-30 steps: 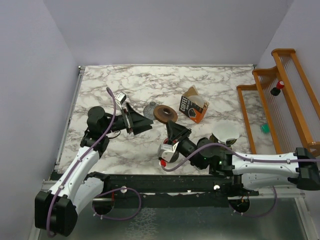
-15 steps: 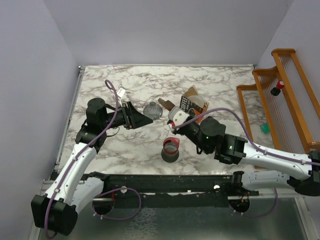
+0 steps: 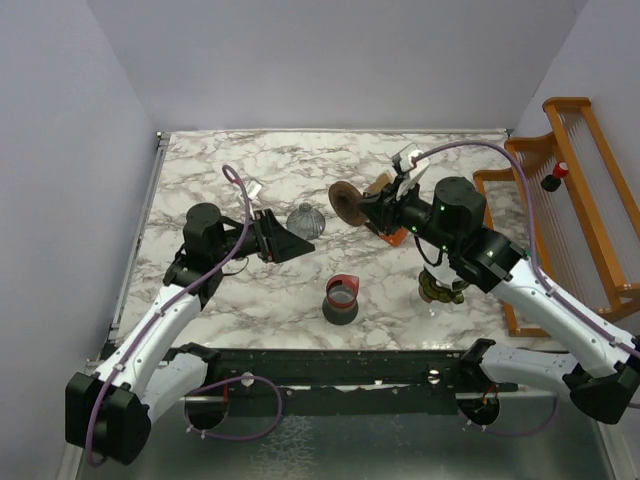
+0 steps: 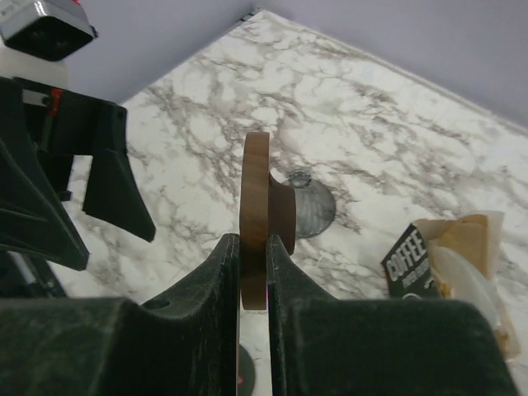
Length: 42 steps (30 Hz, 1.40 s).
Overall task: Place the coffee filter in the dripper
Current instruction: Pick up the dripper holder from the center of the board.
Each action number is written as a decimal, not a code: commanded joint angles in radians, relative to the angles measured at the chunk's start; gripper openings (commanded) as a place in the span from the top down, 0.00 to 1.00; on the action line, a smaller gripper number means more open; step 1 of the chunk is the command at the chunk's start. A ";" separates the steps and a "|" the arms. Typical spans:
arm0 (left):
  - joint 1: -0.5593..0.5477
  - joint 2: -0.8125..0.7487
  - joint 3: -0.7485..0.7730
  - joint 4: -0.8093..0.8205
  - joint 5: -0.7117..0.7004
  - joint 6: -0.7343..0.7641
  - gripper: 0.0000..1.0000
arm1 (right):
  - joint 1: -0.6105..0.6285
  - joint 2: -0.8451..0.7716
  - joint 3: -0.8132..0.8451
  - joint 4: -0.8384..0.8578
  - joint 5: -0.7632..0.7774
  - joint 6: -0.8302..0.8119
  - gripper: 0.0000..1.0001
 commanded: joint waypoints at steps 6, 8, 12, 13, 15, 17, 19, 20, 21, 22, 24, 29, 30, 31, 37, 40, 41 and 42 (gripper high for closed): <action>-0.140 0.084 0.006 0.161 -0.054 -0.014 0.23 | -0.243 -0.004 -0.029 0.070 -0.565 0.444 0.99; -0.147 0.091 -0.003 0.212 -0.048 -0.050 0.23 | -0.298 -0.004 -0.068 0.121 -0.658 0.529 0.99; -0.147 0.085 -0.028 0.307 -0.044 -0.121 0.24 | -0.385 -0.011 -0.195 0.345 -0.852 0.735 0.99; -0.147 0.080 -0.038 0.335 -0.048 -0.140 0.24 | -0.394 -0.011 -0.221 0.387 -0.871 0.772 0.99; -0.147 0.073 -0.055 0.382 -0.058 -0.176 0.26 | -0.406 -0.014 -0.260 0.457 -0.897 0.828 1.00; -0.147 0.071 -0.065 0.404 -0.067 -0.194 0.28 | -0.410 -0.017 -0.290 0.531 -0.920 0.884 0.99; -0.147 0.074 -0.076 0.418 -0.076 -0.219 0.30 | -0.411 -0.017 -0.311 0.597 -0.938 0.931 0.99; -0.148 0.075 -0.081 0.430 -0.078 -0.231 0.31 | -0.411 -0.019 -0.318 0.615 -0.942 0.950 0.99; -0.148 0.075 -0.086 0.440 -0.083 -0.247 0.32 | -0.411 -0.019 -0.325 0.630 -0.944 0.966 0.99; -0.148 0.075 -0.092 0.451 -0.089 -0.264 0.34 | -0.411 -0.018 -0.332 0.643 -0.947 0.978 0.99; -0.148 0.074 -0.108 0.491 -0.098 -0.307 0.37 | -0.411 -0.016 -0.343 0.667 -0.953 0.999 0.99; -0.148 0.064 -0.146 0.653 -0.111 -0.435 0.47 | -0.411 -0.033 -0.358 0.685 -0.949 1.014 0.99; -0.149 0.059 -0.149 0.678 -0.116 -0.449 0.48 | -0.411 -0.035 -0.358 0.685 -0.949 1.015 0.99; -0.149 0.053 -0.151 0.694 -0.119 -0.463 0.49 | -0.410 -0.037 -0.358 0.685 -0.948 1.016 0.99; -0.150 0.052 -0.155 0.783 -0.118 -0.524 0.57 | -0.411 -0.046 -0.359 0.693 -0.945 1.038 0.99; -0.151 0.056 -0.165 0.828 -0.120 -0.550 0.62 | -0.411 -0.050 -0.368 0.707 -0.943 1.059 0.99; -0.151 0.059 -0.166 0.843 -0.120 -0.558 0.64 | -0.411 -0.050 -0.371 0.710 -0.942 1.066 0.99; -0.151 0.061 -0.168 0.859 -0.119 -0.566 0.66 | -0.411 -0.051 -0.373 0.715 -0.941 1.070 0.99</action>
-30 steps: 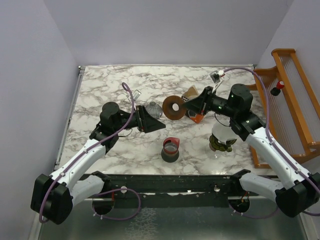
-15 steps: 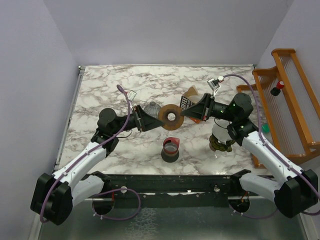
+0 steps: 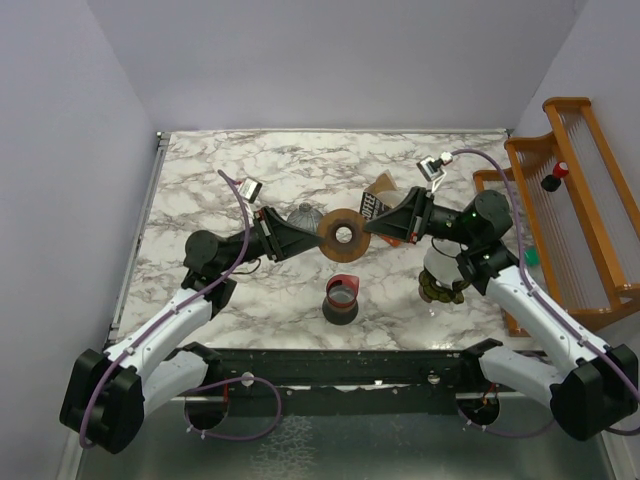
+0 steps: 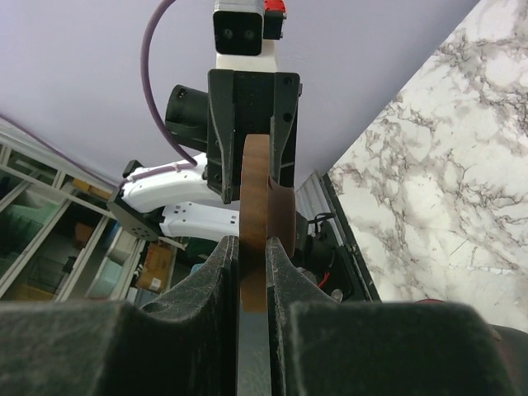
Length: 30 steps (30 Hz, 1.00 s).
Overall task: Place the coffee filter in the dripper
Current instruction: Pick up the dripper holder from the center of the board.
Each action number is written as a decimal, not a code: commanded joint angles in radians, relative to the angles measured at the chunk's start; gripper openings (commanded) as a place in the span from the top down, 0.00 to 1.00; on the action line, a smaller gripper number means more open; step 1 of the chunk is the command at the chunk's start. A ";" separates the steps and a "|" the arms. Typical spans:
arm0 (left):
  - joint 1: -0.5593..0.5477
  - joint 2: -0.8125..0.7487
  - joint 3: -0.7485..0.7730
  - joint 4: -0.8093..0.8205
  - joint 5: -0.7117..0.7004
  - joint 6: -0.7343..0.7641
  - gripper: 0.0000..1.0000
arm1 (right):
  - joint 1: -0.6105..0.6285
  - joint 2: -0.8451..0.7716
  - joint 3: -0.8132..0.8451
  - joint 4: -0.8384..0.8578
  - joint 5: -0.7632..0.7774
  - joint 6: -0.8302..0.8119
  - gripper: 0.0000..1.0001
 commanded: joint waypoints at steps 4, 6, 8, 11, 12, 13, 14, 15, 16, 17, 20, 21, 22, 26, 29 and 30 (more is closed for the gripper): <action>-0.011 0.006 -0.018 0.156 -0.008 -0.078 0.73 | -0.004 -0.030 -0.023 0.062 -0.018 0.050 0.99; -0.011 0.007 -0.020 0.159 -0.009 -0.080 0.77 | -0.004 -0.034 -0.025 0.061 -0.017 0.052 0.99; -0.013 0.010 -0.021 0.160 -0.008 -0.081 0.83 | -0.004 -0.037 -0.029 0.059 -0.018 0.055 0.99; -0.015 0.014 -0.024 0.160 -0.008 -0.082 0.99 | -0.003 -0.043 -0.029 0.042 -0.017 0.049 0.99; -0.015 0.016 -0.024 0.160 -0.009 -0.085 1.00 | -0.004 -0.046 -0.029 0.037 -0.018 0.046 0.99; -0.015 0.019 -0.026 0.160 -0.009 -0.086 1.00 | -0.003 -0.047 -0.029 0.032 -0.016 0.044 0.99; -0.015 0.020 -0.029 0.160 -0.011 -0.087 1.00 | -0.004 -0.049 -0.028 0.027 -0.016 0.041 0.99; -0.015 0.023 -0.031 0.160 -0.013 -0.089 1.00 | -0.004 -0.050 -0.028 0.023 -0.017 0.039 0.99; -0.015 0.024 -0.034 0.160 -0.015 -0.090 1.00 | -0.004 -0.052 -0.027 0.020 -0.017 0.037 0.99; -0.016 0.025 -0.035 0.160 -0.016 -0.090 1.00 | -0.004 -0.053 -0.028 0.017 -0.018 0.034 0.99; -0.017 0.028 -0.040 0.160 -0.019 -0.089 1.00 | -0.004 -0.059 -0.013 -0.024 -0.014 0.004 0.91; -0.016 0.030 -0.044 0.160 -0.020 -0.091 1.00 | -0.004 -0.061 -0.008 -0.037 -0.011 -0.005 0.84; -0.017 0.032 -0.048 0.160 -0.022 -0.093 1.00 | -0.004 -0.061 -0.003 -0.050 -0.008 -0.013 0.79; -0.017 0.038 -0.063 0.159 -0.028 -0.098 1.00 | -0.004 -0.068 0.036 -0.167 0.014 -0.091 0.57; -0.017 0.036 -0.070 0.148 -0.026 -0.102 1.00 | -0.004 -0.082 0.079 -0.306 0.067 -0.190 0.46; -0.017 0.036 -0.075 0.141 -0.024 -0.105 1.00 | -0.004 -0.086 0.093 -0.352 0.087 -0.219 0.42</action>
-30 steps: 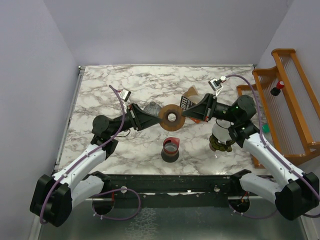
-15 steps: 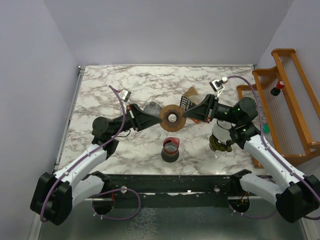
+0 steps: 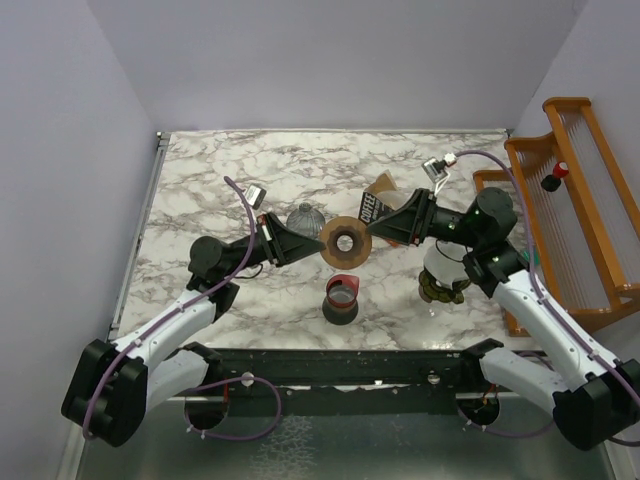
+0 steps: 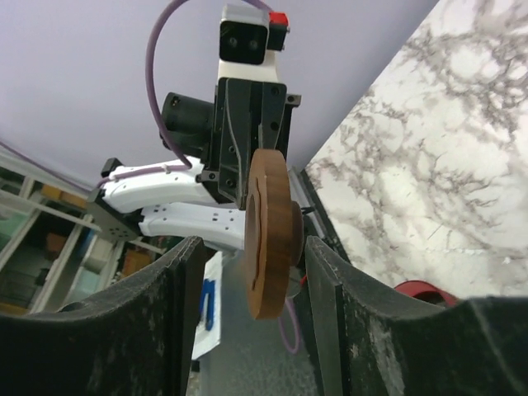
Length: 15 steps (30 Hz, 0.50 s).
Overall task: Place the coffee filter in the dripper
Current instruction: Pick up the dripper holder from the center of the board.
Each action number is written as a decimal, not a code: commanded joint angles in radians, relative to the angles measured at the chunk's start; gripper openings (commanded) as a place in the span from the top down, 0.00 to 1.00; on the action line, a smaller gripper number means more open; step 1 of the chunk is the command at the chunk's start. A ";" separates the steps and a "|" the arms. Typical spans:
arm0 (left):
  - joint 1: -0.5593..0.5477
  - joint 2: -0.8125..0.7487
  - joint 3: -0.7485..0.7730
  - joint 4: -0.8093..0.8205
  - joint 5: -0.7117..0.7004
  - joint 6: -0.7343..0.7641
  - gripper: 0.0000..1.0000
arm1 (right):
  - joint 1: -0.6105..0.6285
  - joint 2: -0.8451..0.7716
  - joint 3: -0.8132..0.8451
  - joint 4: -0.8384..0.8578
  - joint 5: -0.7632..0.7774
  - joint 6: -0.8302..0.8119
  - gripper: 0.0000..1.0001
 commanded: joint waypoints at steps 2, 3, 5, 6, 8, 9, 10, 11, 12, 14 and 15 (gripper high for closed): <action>-0.004 -0.007 -0.020 0.001 -0.020 -0.013 1.00 | -0.004 -0.040 0.099 -0.268 0.104 -0.202 0.38; -0.004 -0.011 -0.026 -0.009 -0.019 -0.014 1.00 | -0.004 -0.041 0.114 -0.324 0.131 -0.234 0.36; -0.004 -0.024 -0.040 -0.030 -0.021 -0.015 1.00 | -0.004 -0.044 0.154 -0.428 0.196 -0.308 0.33; -0.004 -0.032 -0.048 -0.041 -0.024 -0.017 1.00 | -0.004 -0.048 0.177 -0.484 0.244 -0.353 0.33; -0.004 -0.052 -0.068 -0.067 -0.029 -0.020 1.00 | -0.004 -0.060 0.217 -0.573 0.344 -0.428 0.32; -0.004 -0.063 -0.079 -0.083 -0.034 -0.021 1.00 | -0.004 -0.068 0.233 -0.600 0.383 -0.460 0.31; -0.003 -0.075 -0.089 -0.099 -0.038 -0.022 1.00 | -0.004 -0.075 0.245 -0.620 0.414 -0.481 0.30; -0.004 -0.086 -0.100 -0.116 -0.044 -0.024 1.00 | -0.004 -0.080 0.259 -0.630 0.433 -0.501 0.29; -0.004 -0.098 -0.112 -0.127 -0.048 -0.029 1.00 | -0.004 -0.082 0.270 -0.639 0.448 -0.522 0.29; -0.004 -0.117 -0.137 -0.144 -0.055 -0.041 1.00 | -0.004 -0.084 0.286 -0.661 0.469 -0.543 0.29; -0.004 -0.123 -0.147 -0.151 -0.058 -0.046 1.00 | -0.004 -0.084 0.291 -0.665 0.477 -0.549 0.28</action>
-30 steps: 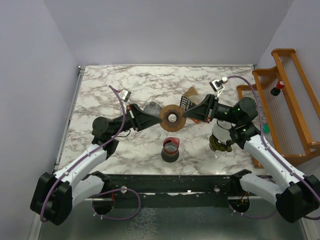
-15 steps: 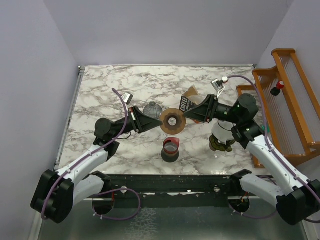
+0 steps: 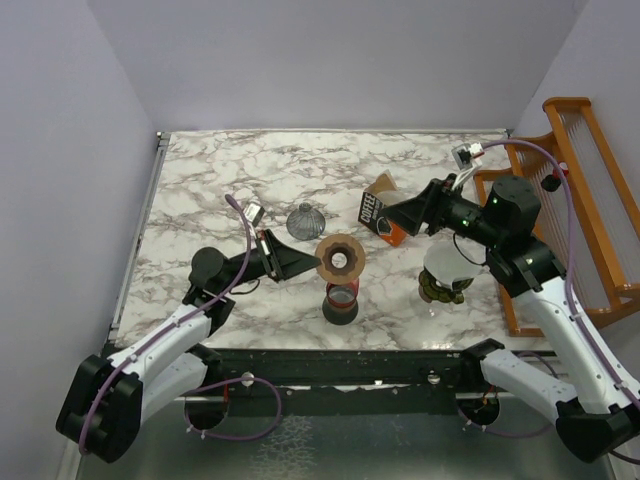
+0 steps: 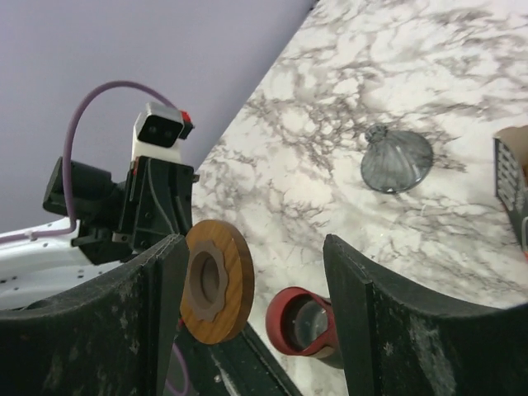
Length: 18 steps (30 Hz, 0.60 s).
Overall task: Place the coffee filter in the dripper
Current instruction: Pick up the dripper holder from the center of the board.
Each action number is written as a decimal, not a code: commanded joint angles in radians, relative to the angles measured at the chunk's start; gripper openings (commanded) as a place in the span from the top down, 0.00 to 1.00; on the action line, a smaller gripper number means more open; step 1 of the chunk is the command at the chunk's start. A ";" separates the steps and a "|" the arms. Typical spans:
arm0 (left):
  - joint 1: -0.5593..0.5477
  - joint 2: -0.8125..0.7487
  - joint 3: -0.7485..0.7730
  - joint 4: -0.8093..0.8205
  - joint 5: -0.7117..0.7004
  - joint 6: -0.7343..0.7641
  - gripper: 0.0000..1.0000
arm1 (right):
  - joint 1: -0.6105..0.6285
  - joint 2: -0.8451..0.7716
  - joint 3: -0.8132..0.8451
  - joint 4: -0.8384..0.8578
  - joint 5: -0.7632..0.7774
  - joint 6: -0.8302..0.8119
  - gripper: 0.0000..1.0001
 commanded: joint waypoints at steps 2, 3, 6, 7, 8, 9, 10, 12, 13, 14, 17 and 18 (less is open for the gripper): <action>-0.007 -0.057 -0.060 -0.051 -0.044 -0.038 1.00 | -0.004 -0.014 0.046 -0.116 0.127 -0.122 0.28; -0.009 -0.062 -0.072 -0.055 -0.049 -0.045 1.00 | -0.004 -0.016 0.043 -0.116 0.129 -0.123 0.28; -0.020 -0.065 -0.105 -0.066 -0.062 -0.064 1.00 | -0.003 -0.019 0.035 -0.111 0.128 -0.125 0.28; -0.023 -0.063 -0.115 -0.067 -0.063 -0.068 1.00 | -0.004 -0.019 0.033 -0.109 0.129 -0.125 0.28; -0.026 -0.057 -0.122 -0.069 -0.065 -0.073 1.00 | -0.004 -0.019 0.031 -0.109 0.126 -0.127 0.28; -0.029 -0.051 -0.130 -0.070 -0.065 -0.078 1.00 | -0.004 -0.019 0.028 -0.108 0.125 -0.126 0.28; -0.031 -0.047 -0.134 -0.070 -0.066 -0.081 1.00 | -0.004 -0.020 0.026 -0.108 0.125 -0.126 0.28; -0.036 -0.041 -0.142 -0.070 -0.069 -0.085 1.00 | -0.003 -0.022 0.022 -0.109 0.124 -0.126 0.28; -0.036 -0.037 -0.145 -0.070 -0.069 -0.085 1.00 | -0.004 -0.023 0.020 -0.108 0.123 -0.127 0.28; -0.036 -0.034 -0.149 -0.070 -0.070 -0.086 1.00 | -0.004 -0.026 0.018 -0.108 0.125 -0.128 0.28; -0.038 -0.016 -0.162 -0.070 -0.074 -0.085 1.00 | -0.004 -0.031 0.012 -0.107 0.125 -0.128 0.28; -0.038 -0.009 -0.165 -0.070 -0.075 -0.084 1.00 | -0.004 -0.033 0.012 -0.107 0.124 -0.128 0.29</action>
